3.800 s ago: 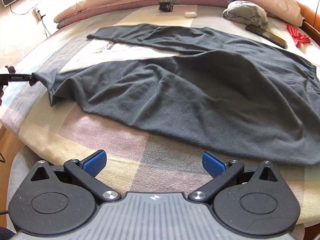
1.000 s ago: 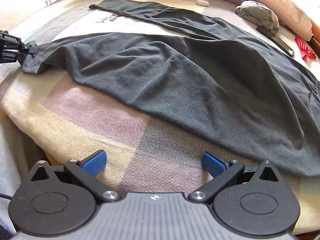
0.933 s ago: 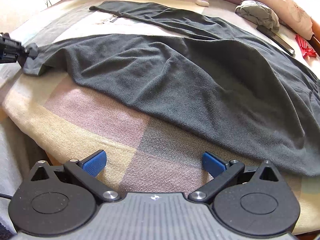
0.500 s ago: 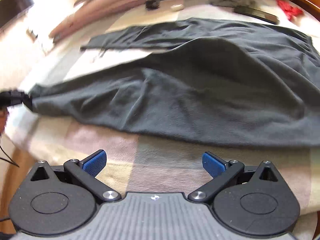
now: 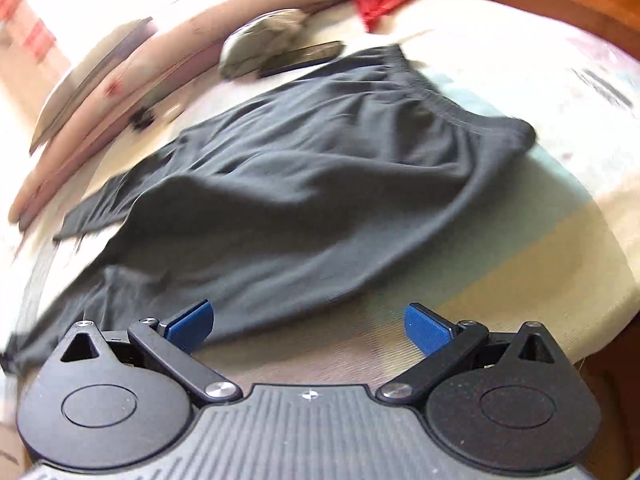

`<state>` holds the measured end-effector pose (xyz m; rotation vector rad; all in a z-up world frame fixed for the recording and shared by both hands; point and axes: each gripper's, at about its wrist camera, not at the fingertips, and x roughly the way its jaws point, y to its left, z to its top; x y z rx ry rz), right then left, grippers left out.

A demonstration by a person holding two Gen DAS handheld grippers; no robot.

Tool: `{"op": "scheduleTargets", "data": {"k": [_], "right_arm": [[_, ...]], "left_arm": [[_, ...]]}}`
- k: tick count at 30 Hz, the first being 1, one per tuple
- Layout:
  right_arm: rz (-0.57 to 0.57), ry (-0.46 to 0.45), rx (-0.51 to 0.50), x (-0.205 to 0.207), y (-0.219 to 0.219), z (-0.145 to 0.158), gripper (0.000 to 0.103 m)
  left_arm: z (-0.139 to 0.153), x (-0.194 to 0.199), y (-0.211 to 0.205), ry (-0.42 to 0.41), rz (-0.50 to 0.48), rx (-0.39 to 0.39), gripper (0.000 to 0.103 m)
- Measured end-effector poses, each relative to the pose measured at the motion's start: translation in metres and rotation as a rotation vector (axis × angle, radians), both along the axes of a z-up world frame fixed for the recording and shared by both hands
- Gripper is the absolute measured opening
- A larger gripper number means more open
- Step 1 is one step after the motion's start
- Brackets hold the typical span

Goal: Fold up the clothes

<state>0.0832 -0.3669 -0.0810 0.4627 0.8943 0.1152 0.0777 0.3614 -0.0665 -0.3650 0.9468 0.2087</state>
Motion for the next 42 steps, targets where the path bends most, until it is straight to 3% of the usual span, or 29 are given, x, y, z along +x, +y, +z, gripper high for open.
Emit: {"op": "scheduleTargets", "data": {"k": [5, 9, 13, 16, 19, 23, 26, 33, 36, 42], "right_arm": [[0.002, -0.028, 0.009, 0.003, 0.002, -0.006, 0.103], [0.094, -0.014, -0.061, 0.001, 0.028, -0.001, 0.103], [0.252, -0.043, -0.163, -0.008, 0.067, 0.013, 0.103], [0.368, -0.092, -0.144, -0.012, 0.093, 0.022, 0.103], [0.489, -0.145, -0.085, -0.01, 0.125, 0.029, 0.101], [0.675, -0.195, -0.05, -0.002, 0.184, 0.037, 0.076], [0.788, -0.207, -0.057, 0.002, 0.226, 0.039, 0.065], [0.961, -0.249, -0.112, 0.007, 0.289, 0.035, 0.061], [1.033, -0.278, -0.215, 0.003, 0.31, 0.03, 0.054], [1.116, -0.301, -0.396, -0.005, 0.324, 0.012, 0.037]], "left_arm": [[0.019, -0.008, -0.002, -0.003, 0.005, 0.042, 0.011], [0.033, -0.013, -0.05, -0.015, -0.158, 0.112, 0.027], [0.037, -0.017, -0.111, -0.004, -0.374, 0.174, 0.034], [0.032, -0.024, -0.153, -0.02, -0.524, 0.183, 0.035], [0.027, -0.022, -0.178, -0.044, -0.605, 0.151, 0.036], [0.014, -0.004, -0.185, -0.026, -0.609, 0.121, 0.035], [0.002, 0.013, -0.18, -0.015, -0.581, 0.062, 0.035], [-0.011, 0.037, -0.172, -0.018, -0.557, -0.007, 0.035], [-0.002, 0.028, -0.174, -0.03, -0.594, 0.06, 0.035], [0.004, -0.014, -0.195, -0.058, -0.787, 0.314, 0.041]]}}
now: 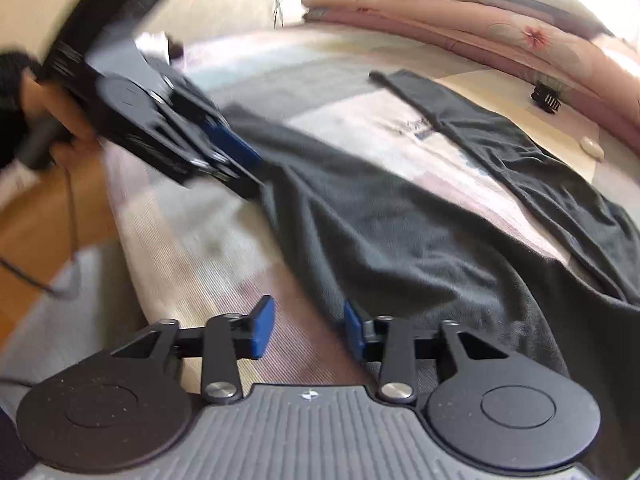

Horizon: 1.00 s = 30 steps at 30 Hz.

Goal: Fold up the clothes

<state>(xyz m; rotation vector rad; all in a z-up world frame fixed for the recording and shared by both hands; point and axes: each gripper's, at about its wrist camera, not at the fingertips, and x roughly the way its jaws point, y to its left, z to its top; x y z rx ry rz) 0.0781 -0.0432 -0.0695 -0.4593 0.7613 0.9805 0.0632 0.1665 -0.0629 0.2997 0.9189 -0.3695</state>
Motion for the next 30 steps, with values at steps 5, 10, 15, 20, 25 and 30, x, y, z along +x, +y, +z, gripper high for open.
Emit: {"op": "scheduleTargets", "data": {"k": [5, 10, 15, 20, 25, 30], "right_arm": [[-0.023, -0.098, -0.06, 0.002, 0.007, -0.006, 0.009], [-0.062, -0.051, -0.014, 0.008, 0.001, 0.003, 0.007], [-0.132, -0.022, 0.008, 0.017, -0.009, 0.005, 0.007], [-0.158, -0.054, -0.059, 0.013, -0.023, -0.001, 0.015], [-0.131, -0.124, -0.138, -0.012, -0.048, -0.002, 0.03], [-0.095, -0.259, -0.243, -0.035, -0.061, -0.009, 0.045]], "left_arm": [[-0.009, -0.011, -0.023, -0.063, -0.092, 0.097, 0.042], [-0.025, -0.012, -0.052, -0.207, -0.215, 0.345, 0.042], [-0.036, -0.02, -0.058, -0.309, -0.33, 0.5, 0.044], [-0.046, -0.033, -0.05, -0.364, -0.361, 0.64, 0.044], [-0.052, -0.044, -0.051, -0.404, -0.379, 0.693, 0.044], [-0.06, -0.046, -0.078, -0.462, -0.447, 0.718, 0.043]]}}
